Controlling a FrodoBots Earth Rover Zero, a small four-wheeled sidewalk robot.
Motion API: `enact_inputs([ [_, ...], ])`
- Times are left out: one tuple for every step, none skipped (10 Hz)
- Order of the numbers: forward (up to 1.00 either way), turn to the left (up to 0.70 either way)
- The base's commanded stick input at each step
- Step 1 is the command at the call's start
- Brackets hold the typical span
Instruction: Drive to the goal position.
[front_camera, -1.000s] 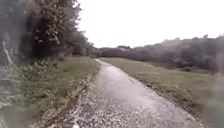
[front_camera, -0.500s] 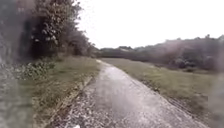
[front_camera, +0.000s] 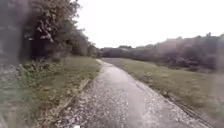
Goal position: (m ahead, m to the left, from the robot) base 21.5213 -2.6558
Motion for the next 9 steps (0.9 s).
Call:
enact_inputs([
  [0.85,0.00],
  [0.85,0.00],
  [0.85,0.00],
  [0.85,0.00],
  [0.85,0.00],
  [0.85,0.00],
  [0.85,0.00],
  [0.85,0.00],
  [0.85,0.00],
])
